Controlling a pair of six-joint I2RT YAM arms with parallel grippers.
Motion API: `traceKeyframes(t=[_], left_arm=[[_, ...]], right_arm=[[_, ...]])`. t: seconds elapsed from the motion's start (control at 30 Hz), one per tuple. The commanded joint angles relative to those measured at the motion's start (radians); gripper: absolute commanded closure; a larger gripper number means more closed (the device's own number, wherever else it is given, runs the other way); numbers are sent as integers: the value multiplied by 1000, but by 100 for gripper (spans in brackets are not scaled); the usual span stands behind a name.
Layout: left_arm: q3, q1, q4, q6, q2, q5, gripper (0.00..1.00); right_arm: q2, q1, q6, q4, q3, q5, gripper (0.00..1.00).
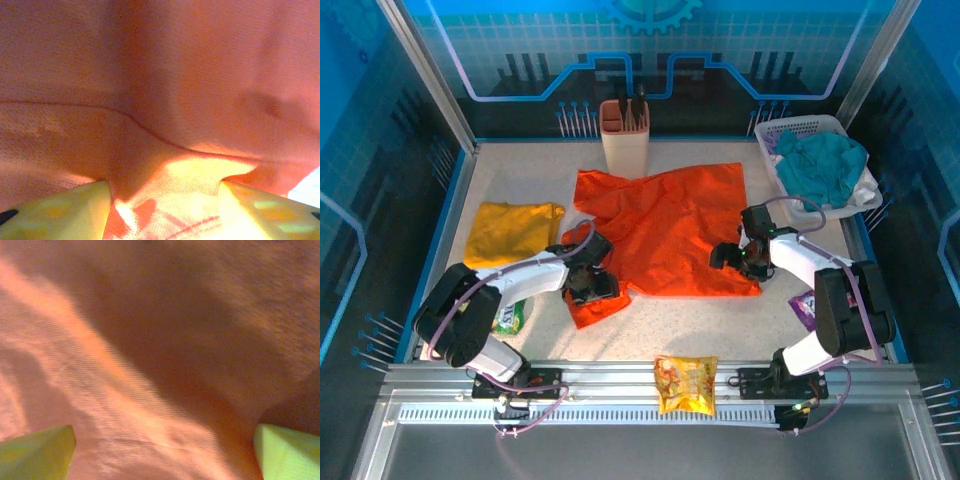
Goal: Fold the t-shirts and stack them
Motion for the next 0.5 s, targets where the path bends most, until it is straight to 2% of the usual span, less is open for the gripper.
traceKeyframes(t=[0.0,0.17,0.27,0.37,0.47], left_arm=[[-43,-84,39,-121,43,76,41],[-20,-194,14,-176,40,77,42],[5,-221,-21,-159,33,103,41],[71,-185,-133,-81,-13,105,38],[145,-66,-214,9,-103,104,35]], right_arm=[[-35,-46,30,-50,-35,42,11],[-63,-123,25,-66,-52,34,12],[-88,-161,26,-71,-58,48,12],[-123,-170,23,-90,-52,60,12],[-164,-169,12,-103,-39,62,12]])
